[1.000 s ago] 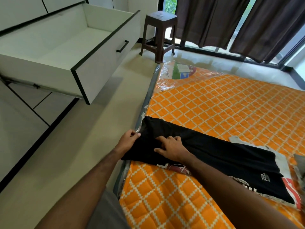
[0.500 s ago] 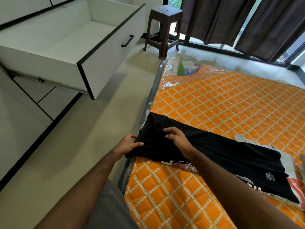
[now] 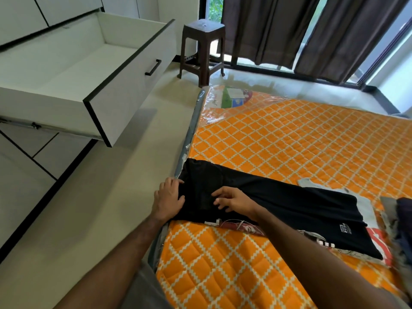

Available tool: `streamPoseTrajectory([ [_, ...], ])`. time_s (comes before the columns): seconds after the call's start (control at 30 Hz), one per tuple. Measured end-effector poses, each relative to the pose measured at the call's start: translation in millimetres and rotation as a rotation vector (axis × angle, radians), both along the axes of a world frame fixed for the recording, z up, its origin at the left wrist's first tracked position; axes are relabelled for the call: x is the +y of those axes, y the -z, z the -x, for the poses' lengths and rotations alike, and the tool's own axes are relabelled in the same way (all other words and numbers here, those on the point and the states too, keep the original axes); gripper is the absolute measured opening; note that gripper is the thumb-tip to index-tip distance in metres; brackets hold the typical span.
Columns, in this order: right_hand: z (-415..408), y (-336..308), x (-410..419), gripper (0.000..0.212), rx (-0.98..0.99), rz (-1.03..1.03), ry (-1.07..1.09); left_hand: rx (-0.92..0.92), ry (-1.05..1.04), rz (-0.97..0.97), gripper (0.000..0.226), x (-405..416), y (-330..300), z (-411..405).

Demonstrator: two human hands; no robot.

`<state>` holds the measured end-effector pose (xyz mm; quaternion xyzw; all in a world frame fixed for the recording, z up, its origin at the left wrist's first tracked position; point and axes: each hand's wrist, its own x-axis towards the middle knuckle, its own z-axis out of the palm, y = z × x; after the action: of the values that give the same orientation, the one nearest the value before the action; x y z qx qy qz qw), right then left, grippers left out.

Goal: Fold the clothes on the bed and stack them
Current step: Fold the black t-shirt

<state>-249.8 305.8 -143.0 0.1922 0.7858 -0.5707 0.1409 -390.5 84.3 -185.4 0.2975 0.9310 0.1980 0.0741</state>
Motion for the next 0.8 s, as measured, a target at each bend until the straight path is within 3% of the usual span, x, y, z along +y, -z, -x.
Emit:
streamPoseTrajectory([
  [0.1, -22, 2, 18, 0.025, -0.087, 0.092, 0.083, 0.113, 0.002, -0.066, 0.035, 16, -10, -4],
  [0.2, -46, 5, 37, 0.022, -0.11, -0.026, 0.104, 0.143, 0.143, -0.102, 0.029, 41, -18, -10],
  [0.4, -107, 5, 92, 0.019, -0.139, -0.202, 0.211, 0.137, 0.553, 0.217, 0.051, 94, -27, -50],
  [0.6, -165, 5, 125, 0.02, -0.141, -0.292, 0.297, 0.191, 0.686, 0.457, 0.055, 114, -19, -83],
  [0.67, -182, 5, 140, 0.017, -0.109, -0.413, 0.345, 0.227, 0.693, 0.42, 0.051, 125, -18, -92],
  [0.8, -223, 10, 175, 0.025, -0.099, -0.643, 0.642, 0.226, 0.764, 0.296, 0.039, 170, -22, -116],
])
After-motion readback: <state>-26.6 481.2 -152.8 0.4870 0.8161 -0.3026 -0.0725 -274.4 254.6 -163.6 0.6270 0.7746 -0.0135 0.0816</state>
